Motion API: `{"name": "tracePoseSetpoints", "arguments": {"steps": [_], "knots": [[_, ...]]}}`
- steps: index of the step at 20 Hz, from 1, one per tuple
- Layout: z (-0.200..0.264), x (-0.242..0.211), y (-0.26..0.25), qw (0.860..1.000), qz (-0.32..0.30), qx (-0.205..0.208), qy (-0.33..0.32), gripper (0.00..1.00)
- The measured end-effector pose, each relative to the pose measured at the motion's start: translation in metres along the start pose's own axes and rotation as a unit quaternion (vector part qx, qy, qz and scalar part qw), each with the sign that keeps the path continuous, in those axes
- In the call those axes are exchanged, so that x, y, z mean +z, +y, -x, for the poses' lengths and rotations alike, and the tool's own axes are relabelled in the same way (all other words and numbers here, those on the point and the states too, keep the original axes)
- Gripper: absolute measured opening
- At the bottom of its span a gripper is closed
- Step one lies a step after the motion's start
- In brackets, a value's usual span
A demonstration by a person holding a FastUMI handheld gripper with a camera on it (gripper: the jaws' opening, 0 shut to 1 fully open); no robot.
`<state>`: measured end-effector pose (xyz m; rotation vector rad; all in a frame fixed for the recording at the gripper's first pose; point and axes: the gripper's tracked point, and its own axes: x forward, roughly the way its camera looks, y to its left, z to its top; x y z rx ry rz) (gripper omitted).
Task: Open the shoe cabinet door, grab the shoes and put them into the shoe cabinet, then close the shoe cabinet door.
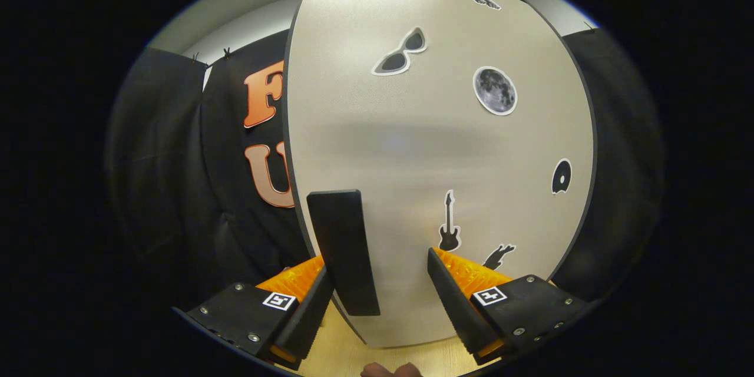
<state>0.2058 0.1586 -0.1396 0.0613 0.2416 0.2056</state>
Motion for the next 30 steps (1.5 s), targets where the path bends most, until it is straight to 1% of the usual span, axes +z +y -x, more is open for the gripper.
{"name": "tracePoseSetpoints", "arguments": {"steps": [5,8,10,14,18,24,27,30], "knots": [[-0.006,-0.001,-0.001,1.0,-0.001,-0.016,0.004,0.94],[-0.008,0.002,-0.002,1.0,0.015,-0.023,-0.007,0.94],[-0.006,0.0,-0.003,1.0,0.017,-0.026,-0.001,0.94],[0.006,0.006,0.0,1.0,0.004,-0.016,-0.002,0.94],[0.048,0.012,-0.008,1.0,0.012,-0.016,-0.01,0.94],[0.131,0.016,-0.032,0.999,0.038,-0.025,-0.017,0.94],[0.173,0.025,-0.045,0.999,0.029,-0.023,-0.028,0.94],[0.213,0.033,-0.053,0.999,0.009,-0.008,-0.035,0.94]]}}
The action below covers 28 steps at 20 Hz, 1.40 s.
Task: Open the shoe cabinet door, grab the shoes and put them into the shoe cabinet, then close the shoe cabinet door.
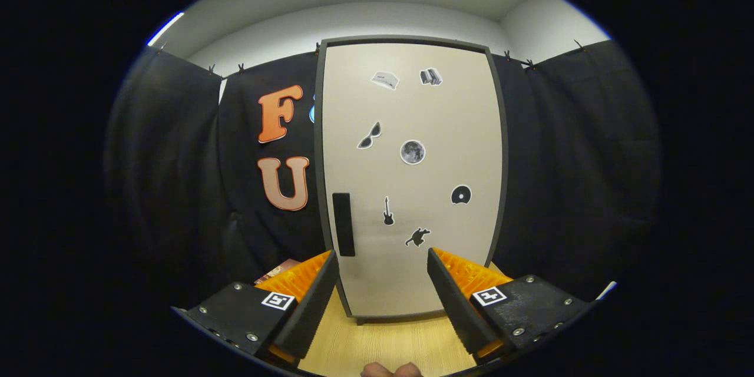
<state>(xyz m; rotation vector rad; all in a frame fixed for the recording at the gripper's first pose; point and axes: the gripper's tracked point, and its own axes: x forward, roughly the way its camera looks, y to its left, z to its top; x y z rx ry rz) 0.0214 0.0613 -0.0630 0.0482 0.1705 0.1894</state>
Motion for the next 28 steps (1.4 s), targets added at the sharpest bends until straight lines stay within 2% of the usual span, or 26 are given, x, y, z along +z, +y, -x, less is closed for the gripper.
{"name": "tracePoseSetpoints", "arguments": {"steps": [8,9,12,16,28], "knots": [[0.097,0.006,-0.066,1.0,-0.015,0.0,-0.022,0.94],[0.102,0.026,-0.037,1.0,-0.013,0.0,-0.022,0.94],[0.119,0.025,-0.052,0.999,-0.012,0.012,-0.031,0.94],[0.126,0.024,-0.059,0.999,-0.017,0.019,-0.039,0.94],[0.109,0.014,-0.074,0.999,-0.02,0.009,-0.03,0.94]]}}
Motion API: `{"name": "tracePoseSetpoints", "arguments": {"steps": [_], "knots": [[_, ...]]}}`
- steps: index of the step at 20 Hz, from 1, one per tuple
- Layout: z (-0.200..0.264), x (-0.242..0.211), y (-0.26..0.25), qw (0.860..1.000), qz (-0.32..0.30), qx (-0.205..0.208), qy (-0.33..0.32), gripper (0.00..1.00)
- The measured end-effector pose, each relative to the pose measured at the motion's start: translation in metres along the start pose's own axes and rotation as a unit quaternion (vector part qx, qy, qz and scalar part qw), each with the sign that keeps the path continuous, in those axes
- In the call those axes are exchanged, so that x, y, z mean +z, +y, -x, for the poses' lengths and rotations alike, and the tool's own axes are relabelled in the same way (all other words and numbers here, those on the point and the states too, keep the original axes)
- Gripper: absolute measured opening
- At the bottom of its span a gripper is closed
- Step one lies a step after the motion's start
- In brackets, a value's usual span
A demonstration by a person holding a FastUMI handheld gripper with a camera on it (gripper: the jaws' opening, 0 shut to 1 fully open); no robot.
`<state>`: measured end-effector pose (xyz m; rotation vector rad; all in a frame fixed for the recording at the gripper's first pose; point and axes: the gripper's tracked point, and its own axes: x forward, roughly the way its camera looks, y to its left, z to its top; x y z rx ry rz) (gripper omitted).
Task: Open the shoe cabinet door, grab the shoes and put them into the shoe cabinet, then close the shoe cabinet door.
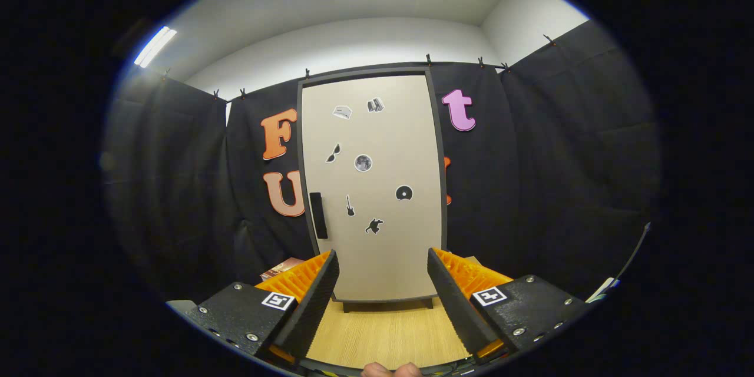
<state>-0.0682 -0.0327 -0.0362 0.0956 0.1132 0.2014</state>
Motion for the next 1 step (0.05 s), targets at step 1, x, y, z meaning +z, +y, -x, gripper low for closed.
{"name": "tracePoseSetpoints", "arguments": {"steps": [1], "knots": [[-0.0011,0.0003,-0.0009,1.0,0.001,-0.002,0.001,0.94]]}}
